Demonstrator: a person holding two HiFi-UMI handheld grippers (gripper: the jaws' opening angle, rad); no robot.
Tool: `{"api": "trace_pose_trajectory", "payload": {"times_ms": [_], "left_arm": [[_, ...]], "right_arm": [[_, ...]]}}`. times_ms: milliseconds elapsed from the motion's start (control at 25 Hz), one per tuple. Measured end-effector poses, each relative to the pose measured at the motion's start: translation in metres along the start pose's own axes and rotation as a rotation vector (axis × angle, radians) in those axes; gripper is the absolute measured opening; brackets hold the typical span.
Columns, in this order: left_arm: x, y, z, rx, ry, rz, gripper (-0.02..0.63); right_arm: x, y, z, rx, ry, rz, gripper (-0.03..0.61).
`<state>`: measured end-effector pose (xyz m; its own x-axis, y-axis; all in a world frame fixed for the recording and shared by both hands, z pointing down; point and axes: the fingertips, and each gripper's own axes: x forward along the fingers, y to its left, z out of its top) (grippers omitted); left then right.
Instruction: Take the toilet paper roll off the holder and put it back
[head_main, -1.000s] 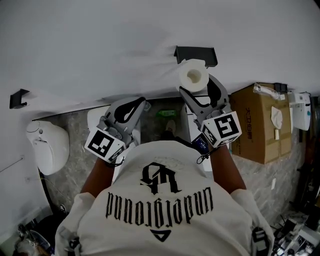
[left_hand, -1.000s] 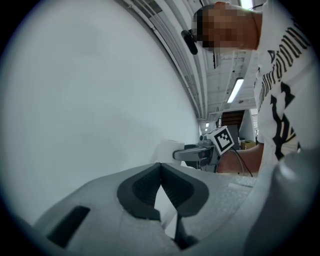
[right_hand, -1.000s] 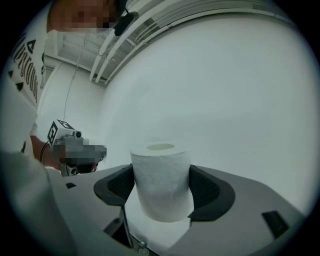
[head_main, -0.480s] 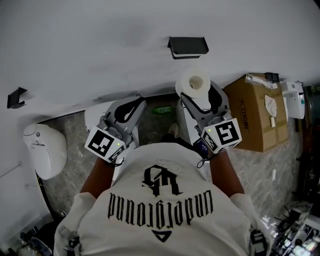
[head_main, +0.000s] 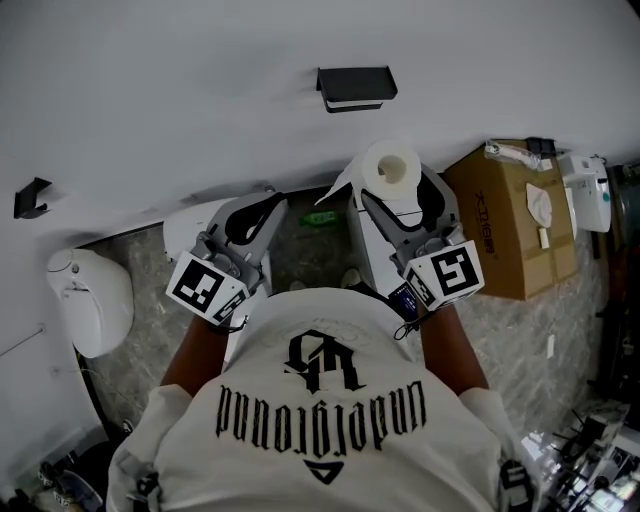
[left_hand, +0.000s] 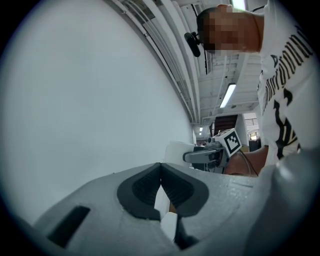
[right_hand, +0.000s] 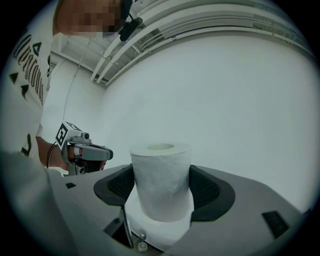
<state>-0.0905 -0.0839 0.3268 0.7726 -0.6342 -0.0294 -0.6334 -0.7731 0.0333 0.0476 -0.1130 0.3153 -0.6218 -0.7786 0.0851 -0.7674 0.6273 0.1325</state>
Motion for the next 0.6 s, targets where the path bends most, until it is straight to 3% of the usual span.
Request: {"api": "trace_pose_trajectory", "payload": {"times_ms": [600], "left_arm": [[0.094,-0.047,-0.007,0.007,0.033,0.056,0.014]], "right_arm": [[-0.054,-0.096,-0.019,0.020,-0.027,0.048,0.321]]}}
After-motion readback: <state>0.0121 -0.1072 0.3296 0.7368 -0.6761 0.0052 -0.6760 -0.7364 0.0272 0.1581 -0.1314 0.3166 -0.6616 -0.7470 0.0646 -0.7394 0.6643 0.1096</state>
